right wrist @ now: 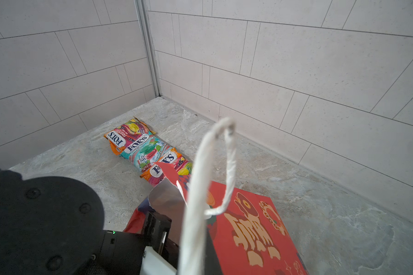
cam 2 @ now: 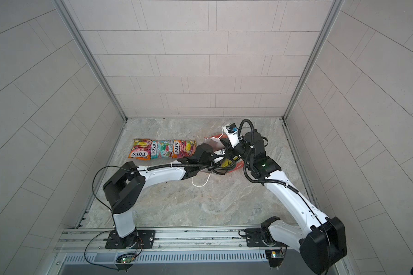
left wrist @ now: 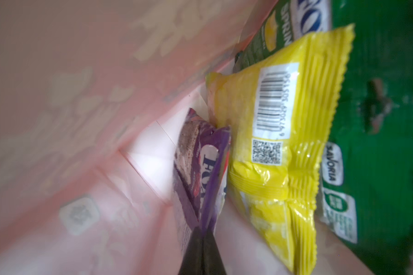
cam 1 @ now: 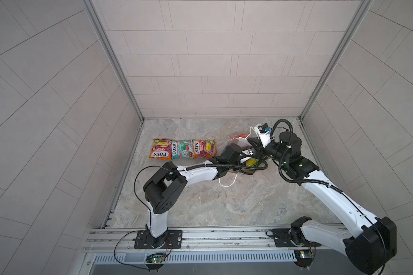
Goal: Take the snacks out of the paper bag
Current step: 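Lower the left gripper into the bag and close it on the purple packet, then lift the purple packet out of the bag with the left gripper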
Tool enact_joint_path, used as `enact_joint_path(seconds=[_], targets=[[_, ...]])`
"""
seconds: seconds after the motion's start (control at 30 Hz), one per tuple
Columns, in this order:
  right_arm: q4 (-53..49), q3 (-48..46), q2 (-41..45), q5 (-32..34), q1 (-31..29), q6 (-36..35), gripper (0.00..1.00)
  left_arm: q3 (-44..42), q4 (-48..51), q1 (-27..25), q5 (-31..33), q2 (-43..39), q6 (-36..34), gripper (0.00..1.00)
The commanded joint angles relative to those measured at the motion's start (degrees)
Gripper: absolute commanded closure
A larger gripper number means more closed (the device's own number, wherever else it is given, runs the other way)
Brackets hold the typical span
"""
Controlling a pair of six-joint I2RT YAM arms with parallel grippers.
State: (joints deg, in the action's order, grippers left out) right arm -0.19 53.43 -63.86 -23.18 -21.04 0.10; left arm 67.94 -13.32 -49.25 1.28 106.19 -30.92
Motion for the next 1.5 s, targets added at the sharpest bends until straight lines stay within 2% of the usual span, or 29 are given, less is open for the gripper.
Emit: enact_joint_path(seconds=[0.0,0.33,0.57,1.1,1.47], targets=[[3.7,-0.2,0.6,0.0,0.4,0.8,1.0,-1.7,-3.8,0.3,-0.9,-4.0,1.0,1.0],[3.8,-0.1,0.3,0.0,0.4,0.4,1.0,-4.8,-6.8,0.4,-1.2,-9.2,2.5,1.0],[3.8,-0.1,-0.2,0.4,0.4,0.4,1.0,-5.5,-4.9,0.3,-1.5,-13.7,3.1,1.0],[3.9,-0.1,-0.3,3.3,1.8,2.9,1.0,-7.0,4.9,0.3,-1.4,-31.2,10.7,1.0],[4.1,0.0,-0.1,2.6,2.1,3.4,1.0,-4.3,14.3,0.3,1.5,-37.8,19.8,1.0]])
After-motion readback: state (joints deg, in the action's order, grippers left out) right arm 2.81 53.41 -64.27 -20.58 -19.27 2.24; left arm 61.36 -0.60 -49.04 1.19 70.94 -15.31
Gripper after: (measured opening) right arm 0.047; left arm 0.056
